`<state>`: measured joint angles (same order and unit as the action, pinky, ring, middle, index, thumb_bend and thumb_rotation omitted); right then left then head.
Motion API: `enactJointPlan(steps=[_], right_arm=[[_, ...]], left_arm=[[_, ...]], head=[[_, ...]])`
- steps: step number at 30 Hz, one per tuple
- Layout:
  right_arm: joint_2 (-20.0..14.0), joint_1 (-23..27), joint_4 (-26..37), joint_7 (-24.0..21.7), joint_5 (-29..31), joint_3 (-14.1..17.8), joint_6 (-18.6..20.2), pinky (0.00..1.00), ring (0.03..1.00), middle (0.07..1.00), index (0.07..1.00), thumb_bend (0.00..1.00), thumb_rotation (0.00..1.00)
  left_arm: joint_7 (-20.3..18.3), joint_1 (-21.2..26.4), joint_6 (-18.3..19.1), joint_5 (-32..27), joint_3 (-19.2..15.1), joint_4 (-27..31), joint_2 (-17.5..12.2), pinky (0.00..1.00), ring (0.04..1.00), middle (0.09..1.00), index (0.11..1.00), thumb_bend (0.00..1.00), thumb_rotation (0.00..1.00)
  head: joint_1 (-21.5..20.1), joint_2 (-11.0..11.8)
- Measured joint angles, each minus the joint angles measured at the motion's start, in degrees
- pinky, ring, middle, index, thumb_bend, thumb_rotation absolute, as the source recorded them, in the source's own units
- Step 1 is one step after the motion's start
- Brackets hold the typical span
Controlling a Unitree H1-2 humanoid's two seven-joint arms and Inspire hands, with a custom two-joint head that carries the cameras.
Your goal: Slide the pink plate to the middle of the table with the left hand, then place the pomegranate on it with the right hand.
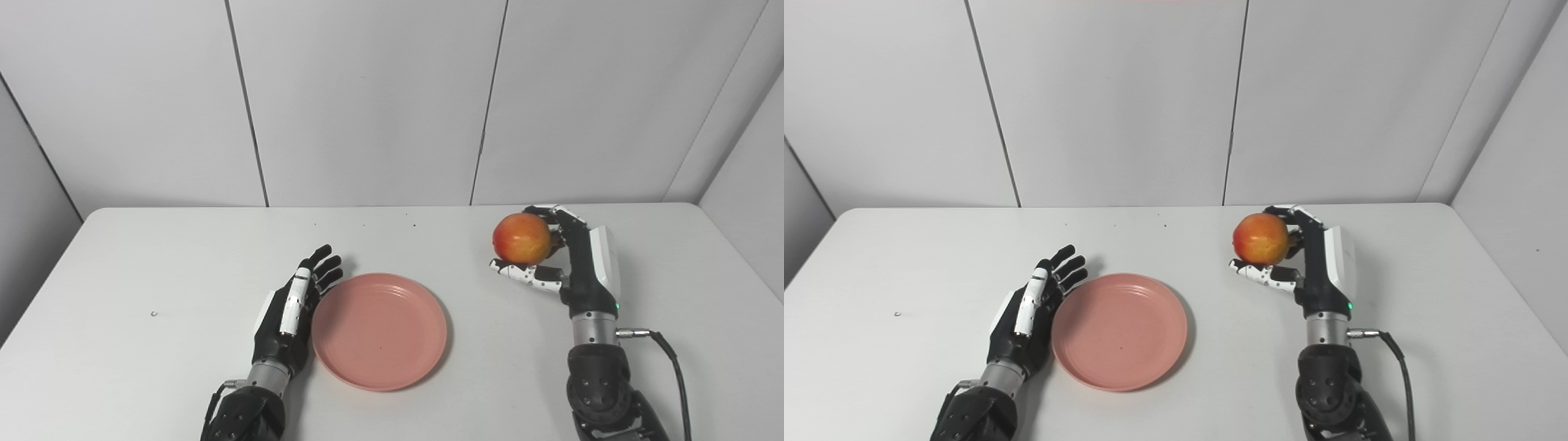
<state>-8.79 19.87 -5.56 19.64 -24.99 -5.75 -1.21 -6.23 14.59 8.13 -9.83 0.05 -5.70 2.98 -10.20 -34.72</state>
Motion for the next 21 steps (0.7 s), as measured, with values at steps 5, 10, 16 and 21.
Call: enactJointPlan(steps=[5,10,16,21], right_arm=[[1.3,0.0,0.7,-2.7,-1.3,-3.4,-0.9,0.29,0.372,0.475,0.550,0.51,0.00],[3.2,0.0,0.7,-4.2,-2.6,-6.3,-2.4,0.33,0.383,0.482,0.548,0.51,0.00],[4.6,0.0,0.0,-5.6,-3.7,-8.4,-4.2,0.35,0.392,0.482,0.548,0.51,0.00],[5.6,-0.1,0.0,-8.2,-3.6,-10.2,-4.2,0.31,0.377,0.475,0.557,0.51,0.00]], left_arm=[[0.1,0.0,-0.2,0.5,0.1,-0.1,0.0,0.85,0.880,0.871,0.849,0.28,0.99],[0.2,0.0,-0.3,1.2,0.2,-0.1,0.0,0.86,0.884,0.873,0.850,0.28,0.99],[0.4,0.0,-0.9,1.6,0.2,-0.4,-0.1,0.87,0.890,0.881,0.861,0.30,1.00],[0.4,0.0,-2.2,2.5,0.6,-1.2,-0.3,0.86,0.886,0.877,0.855,0.30,1.00]], head=[[0.3,0.0],[0.3,-0.2],[0.3,-0.4],[0.2,-0.5]])
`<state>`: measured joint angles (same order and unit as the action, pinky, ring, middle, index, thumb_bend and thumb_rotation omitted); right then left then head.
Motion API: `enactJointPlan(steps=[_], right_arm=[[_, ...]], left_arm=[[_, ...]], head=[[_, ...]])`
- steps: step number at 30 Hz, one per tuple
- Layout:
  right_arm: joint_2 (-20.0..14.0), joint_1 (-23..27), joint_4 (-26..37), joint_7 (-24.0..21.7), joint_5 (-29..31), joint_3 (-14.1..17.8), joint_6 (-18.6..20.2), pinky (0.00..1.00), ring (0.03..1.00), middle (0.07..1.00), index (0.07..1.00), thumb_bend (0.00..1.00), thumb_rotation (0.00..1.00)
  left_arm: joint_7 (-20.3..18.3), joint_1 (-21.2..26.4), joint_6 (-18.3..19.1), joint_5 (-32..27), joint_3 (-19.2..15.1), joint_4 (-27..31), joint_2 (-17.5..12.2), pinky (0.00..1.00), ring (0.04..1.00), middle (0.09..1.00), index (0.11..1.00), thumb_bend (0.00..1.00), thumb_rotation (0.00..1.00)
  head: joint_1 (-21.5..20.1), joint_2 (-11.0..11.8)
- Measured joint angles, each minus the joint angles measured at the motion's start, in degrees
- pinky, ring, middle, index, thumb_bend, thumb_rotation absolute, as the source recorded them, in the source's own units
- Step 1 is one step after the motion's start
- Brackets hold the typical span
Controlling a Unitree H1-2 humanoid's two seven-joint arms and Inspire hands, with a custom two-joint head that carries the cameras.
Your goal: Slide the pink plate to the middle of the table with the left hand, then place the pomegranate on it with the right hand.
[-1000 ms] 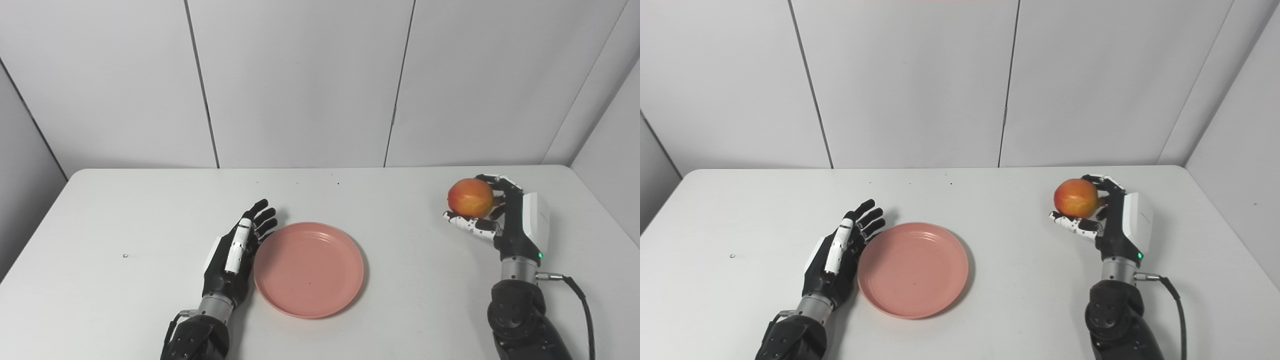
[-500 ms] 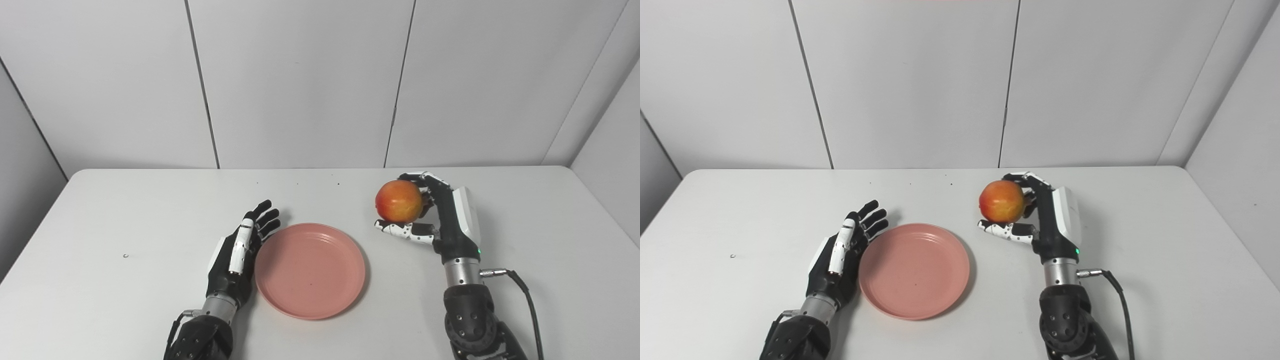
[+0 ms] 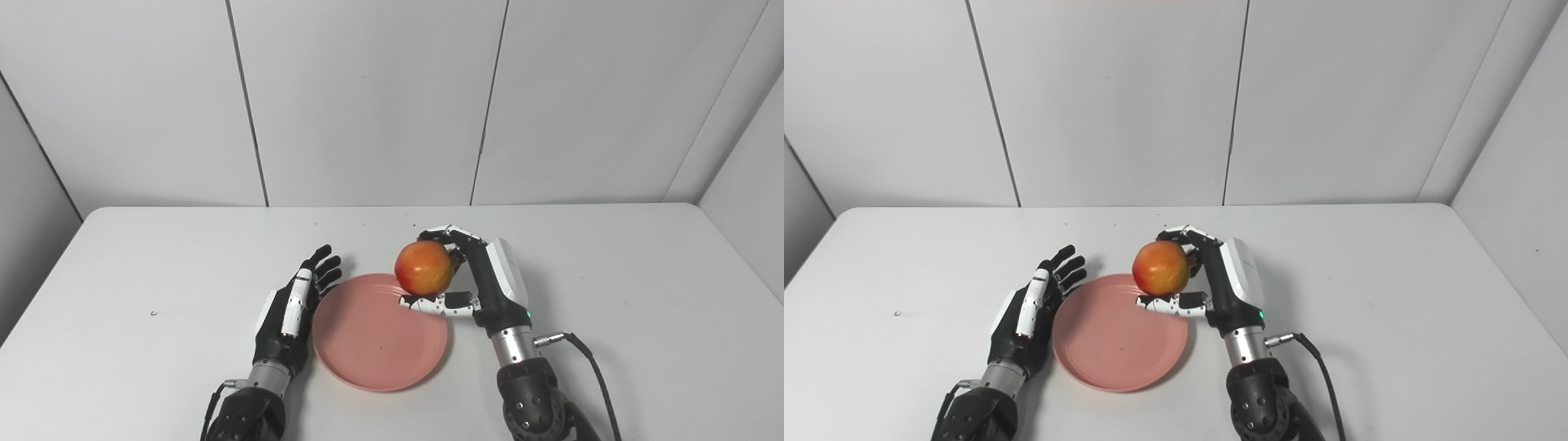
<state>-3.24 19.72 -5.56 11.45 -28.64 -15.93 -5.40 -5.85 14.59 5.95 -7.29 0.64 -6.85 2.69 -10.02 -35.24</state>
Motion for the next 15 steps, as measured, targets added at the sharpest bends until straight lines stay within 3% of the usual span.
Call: enactJointPlan(steps=[7,15], right_arm=[[1.9,-1.5,-0.4,-2.6,-1.3,-3.7,0.0,0.30,0.369,0.472,0.557,0.50,0.00],[2.0,-2.1,-2.6,-4.1,-2.0,-5.3,-0.4,0.32,0.374,0.480,0.555,0.51,0.00]], left_arm=[[0.4,0.0,-0.2,0.6,0.3,0.0,0.0,0.84,0.875,0.866,0.845,0.30,1.00],[0.6,0.0,-0.2,1.3,0.6,0.1,-0.1,0.85,0.880,0.876,0.856,0.31,1.00]], head=[[0.2,-0.2],[0.1,-0.6]])
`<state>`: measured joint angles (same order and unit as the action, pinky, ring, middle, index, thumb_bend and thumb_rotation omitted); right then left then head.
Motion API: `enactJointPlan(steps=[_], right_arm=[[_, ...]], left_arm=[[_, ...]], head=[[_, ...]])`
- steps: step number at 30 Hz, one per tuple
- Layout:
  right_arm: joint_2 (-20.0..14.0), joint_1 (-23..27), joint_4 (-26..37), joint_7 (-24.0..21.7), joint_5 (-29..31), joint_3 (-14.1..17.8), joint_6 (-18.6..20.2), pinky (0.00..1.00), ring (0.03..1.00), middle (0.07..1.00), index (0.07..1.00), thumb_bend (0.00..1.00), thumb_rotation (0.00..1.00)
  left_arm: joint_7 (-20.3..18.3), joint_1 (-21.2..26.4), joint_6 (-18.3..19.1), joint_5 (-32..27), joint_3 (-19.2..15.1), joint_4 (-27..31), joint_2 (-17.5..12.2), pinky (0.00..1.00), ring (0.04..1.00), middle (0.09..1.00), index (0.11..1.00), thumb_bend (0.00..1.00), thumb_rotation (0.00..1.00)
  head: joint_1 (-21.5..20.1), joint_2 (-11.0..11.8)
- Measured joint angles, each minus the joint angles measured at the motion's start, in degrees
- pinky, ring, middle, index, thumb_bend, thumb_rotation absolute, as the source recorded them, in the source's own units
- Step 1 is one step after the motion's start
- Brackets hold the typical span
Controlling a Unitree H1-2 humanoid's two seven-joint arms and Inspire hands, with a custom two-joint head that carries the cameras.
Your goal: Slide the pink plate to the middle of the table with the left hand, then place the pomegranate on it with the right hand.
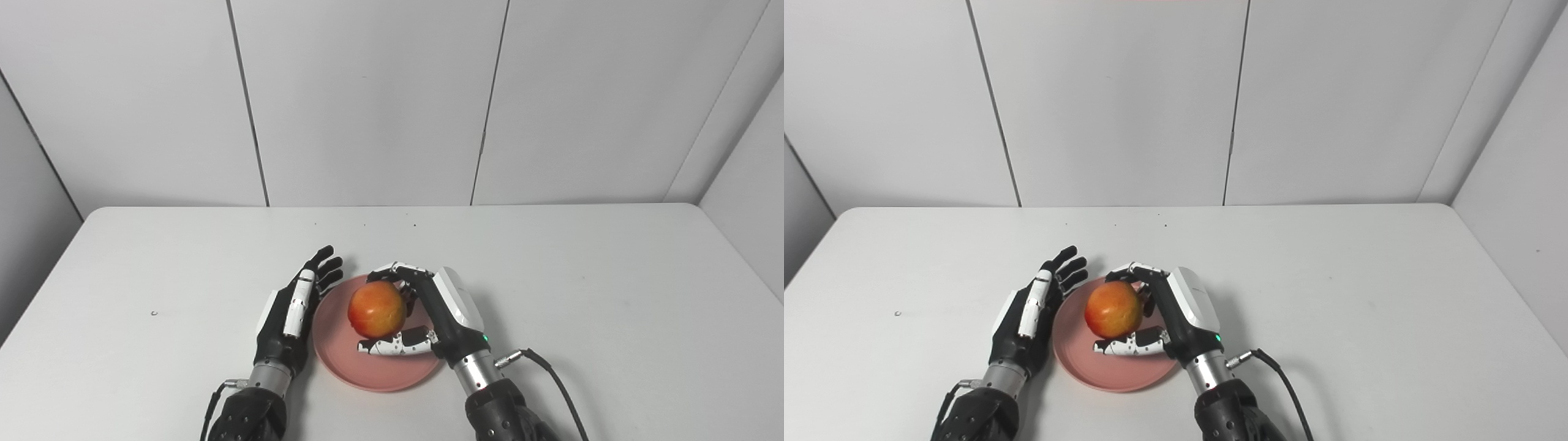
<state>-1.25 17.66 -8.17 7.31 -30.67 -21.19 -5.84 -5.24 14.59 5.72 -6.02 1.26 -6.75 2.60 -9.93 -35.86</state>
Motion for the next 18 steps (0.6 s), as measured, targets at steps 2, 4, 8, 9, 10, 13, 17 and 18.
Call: enactJointPlan(steps=[2,4,8,9,10,13,17,18], right_arm=[[0.0,-0.5,-0.9,0.0,-0.5,-0.4,-0.6,0.33,0.377,0.483,0.554,0.51,0.00],[0.0,-0.8,-1.3,0.0,-0.8,-0.8,-0.7,0.32,0.375,0.482,0.554,0.51,0.00],[0.0,-0.7,-1.7,0.0,-1.7,-1.0,-0.9,0.30,0.367,0.472,0.556,0.50,0.00],[0.0,-0.7,-1.9,0.0,-1.9,-1.1,-1.1,0.30,0.366,0.471,0.556,0.50,0.00],[0.0,-0.6,-2.2,0.0,-2.0,-1.1,-1.4,0.30,0.369,0.473,0.556,0.50,0.00],[0.0,-0.5,-2.6,0.1,-2.7,-1.1,-1.9,0.33,0.381,0.480,0.553,0.51,0.00],[-0.1,-0.5,-3.1,0.5,-3.2,-1.1,-2.9,0.35,0.389,0.478,0.553,0.51,0.00],[-0.1,-0.5,-3.2,0.6,-3.2,-1.1,-3.2,0.35,0.390,0.478,0.553,0.51,0.00]], left_arm=[[0.0,0.0,0.2,0.0,0.2,0.1,-0.2,0.86,0.881,0.876,0.855,0.30,1.00],[0.0,0.0,0.2,0.0,0.2,0.2,-0.2,0.86,0.884,0.879,0.858,0.30,1.00],[-0.1,0.0,0.3,-0.2,0.2,0.2,-0.2,0.87,0.885,0.881,0.864,0.29,1.00],[-0.1,0.0,0.3,-0.2,0.1,0.2,-0.2,0.87,0.886,0.882,0.866,0.29,1.00],[-0.1,0.0,0.3,-0.5,0.1,0.2,-0.2,0.87,0.885,0.881,0.865,0.29,1.00],[-0.1,0.0,0.4,-0.7,0.0,0.3,-0.2,0.86,0.880,0.877,0.861,0.29,1.00],[0.0,0.0,0.5,-0.7,0.0,0.3,-0.2,0.85,0.879,0.875,0.855,0.29,1.00],[0.0,0.0,0.6,-0.7,0.0,0.4,-0.2,0.85,0.879,0.874,0.854,0.29,1.00]], head=[[0.0,0.0],[0.1,0.0],[0.0,-0.2],[0.0,-0.2],[0.0,-0.3],[0.1,-0.4],[0.1,-0.4],[0.1,-0.4]])
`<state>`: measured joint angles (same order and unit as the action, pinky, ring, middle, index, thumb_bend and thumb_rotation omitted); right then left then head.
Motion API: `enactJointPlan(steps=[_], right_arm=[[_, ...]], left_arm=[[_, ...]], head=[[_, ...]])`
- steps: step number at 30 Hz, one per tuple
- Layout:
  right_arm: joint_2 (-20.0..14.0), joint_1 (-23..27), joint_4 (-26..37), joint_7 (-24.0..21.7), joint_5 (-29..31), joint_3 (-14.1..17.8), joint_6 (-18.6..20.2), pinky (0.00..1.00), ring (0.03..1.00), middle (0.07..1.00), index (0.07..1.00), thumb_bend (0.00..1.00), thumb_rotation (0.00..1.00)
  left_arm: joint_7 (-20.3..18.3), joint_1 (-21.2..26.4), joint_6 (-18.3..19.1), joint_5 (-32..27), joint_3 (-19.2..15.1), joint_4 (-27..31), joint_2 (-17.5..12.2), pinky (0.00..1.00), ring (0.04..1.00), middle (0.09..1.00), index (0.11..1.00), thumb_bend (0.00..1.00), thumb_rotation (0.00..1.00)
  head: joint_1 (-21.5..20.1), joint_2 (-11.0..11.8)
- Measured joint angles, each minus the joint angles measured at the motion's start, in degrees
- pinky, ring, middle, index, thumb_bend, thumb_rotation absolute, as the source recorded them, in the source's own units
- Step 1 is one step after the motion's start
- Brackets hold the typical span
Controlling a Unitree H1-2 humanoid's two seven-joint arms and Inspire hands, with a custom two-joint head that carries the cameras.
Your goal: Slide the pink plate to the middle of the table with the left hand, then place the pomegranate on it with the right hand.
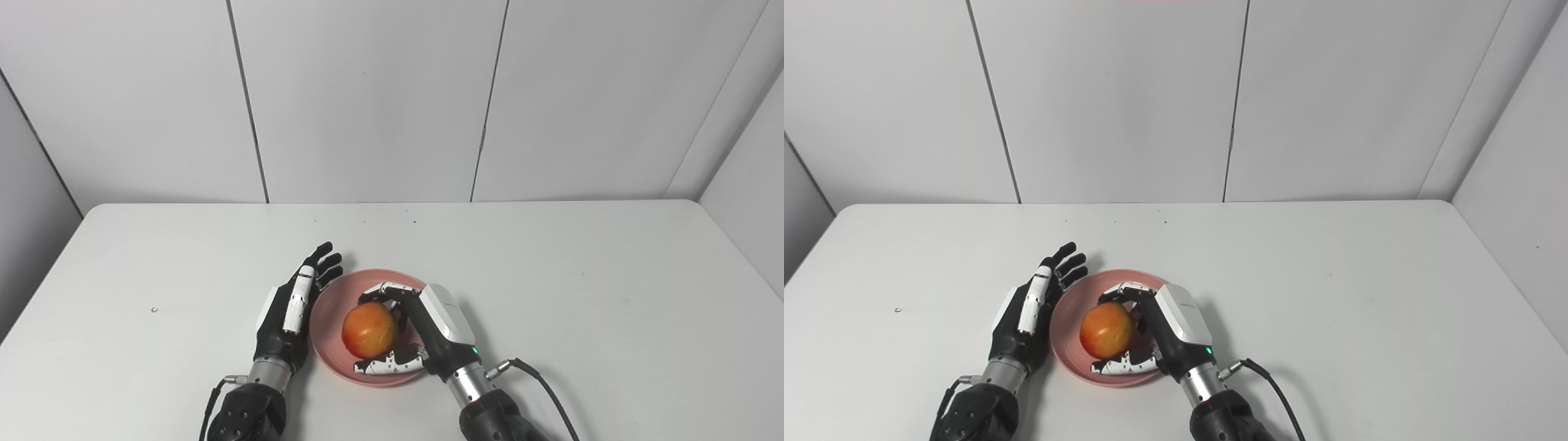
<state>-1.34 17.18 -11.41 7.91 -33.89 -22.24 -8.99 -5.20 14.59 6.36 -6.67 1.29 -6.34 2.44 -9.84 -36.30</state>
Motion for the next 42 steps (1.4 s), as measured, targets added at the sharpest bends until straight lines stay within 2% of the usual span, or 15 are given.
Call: enactJointPlan(steps=[6,9,13,14,17,26,32,33,35,42], right_arm=[[0.0,0.0,0.0,1.0,-1.1,0.2,-0.4,0.42,0.423,0.501,0.523,0.51,0.00],[0.0,0.0,0.0,1.3,-1.7,0.1,-0.5,0.45,0.523,0.487,0.506,0.52,0.00],[-0.2,-0.1,0.2,1.3,-2.0,0.1,-0.6,0.51,0.582,0.494,0.496,0.52,0.00],[-0.2,-0.1,0.2,1.3,-2.0,0.1,-0.6,0.54,0.610,0.585,0.496,0.51,0.08],[-0.2,-0.1,0.6,1.3,-2.0,0.1,-0.6,0.59,0.657,0.668,0.497,0.51,0.14],[-0.4,-0.2,1.8,1.7,-3.9,0.0,-0.8,0.68,0.757,0.786,0.499,0.51,0.15],[-0.5,-0.3,2.3,1.7,-4.8,0.0,-0.8,0.72,0.791,0.825,0.499,0.51,0.15],[-0.5,-0.3,2.4,1.7,-5.0,0.0,-0.8,0.72,0.794,0.829,0.615,0.57,0.16],[-0.5,-0.3,2.4,1.7,-5.4,0.0,-0.8,0.74,0.801,0.833,0.724,0.63,0.18],[-0.5,-0.4,2.6,1.7,-6.3,0.0,-0.8,0.76,0.806,0.833,0.742,0.63,0.22]], left_arm=[[0.1,0.0,0.7,0.5,0.2,0.4,0.0,0.84,0.872,0.866,0.850,0.28,1.00],[0.3,0.0,0.8,0.6,0.2,0.5,0.0,0.85,0.878,0.872,0.854,0.29,1.00],[0.3,0.0,0.8,0.6,0.2,0.5,0.0,0.85,0.877,0.873,0.857,0.28,1.00],[0.3,0.0,0.8,0.6,0.2,0.5,0.0,0.84,0.875,0.872,0.855,0.28,1.00],[0.3,0.0,0.8,0.6,0.2,0.5,0.0,0.84,0.874,0.874,0.852,0.28,1.00],[0.1,0.0,0.8,0.5,0.2,0.4,0.0,0.85,0.889,0.881,0.847,0.28,1.00],[0.1,0.0,1.1,0.5,0.2,0.6,0.0,0.85,0.890,0.885,0.848,0.29,1.00],[0.1,0.0,1.2,0.5,0.2,0.6,0.0,0.85,0.890,0.885,0.848,0.29,1.00],[0.0,0.0,1.3,0.5,0.2,0.7,0.0,0.85,0.887,0.883,0.847,0.29,1.00],[0.1,0.0,1.6,0.5,0.2,0.8,0.1,0.85,0.884,0.874,0.839,0.27,1.00]], head=[[0.0,0.0],[0.0,0.1],[0.0,0.1],[0.0,0.0],[0.0,0.0],[0.0,0.0],[0.0,-0.1],[-0.1,-0.3],[-0.1,-0.3],[0.0,-0.4]])
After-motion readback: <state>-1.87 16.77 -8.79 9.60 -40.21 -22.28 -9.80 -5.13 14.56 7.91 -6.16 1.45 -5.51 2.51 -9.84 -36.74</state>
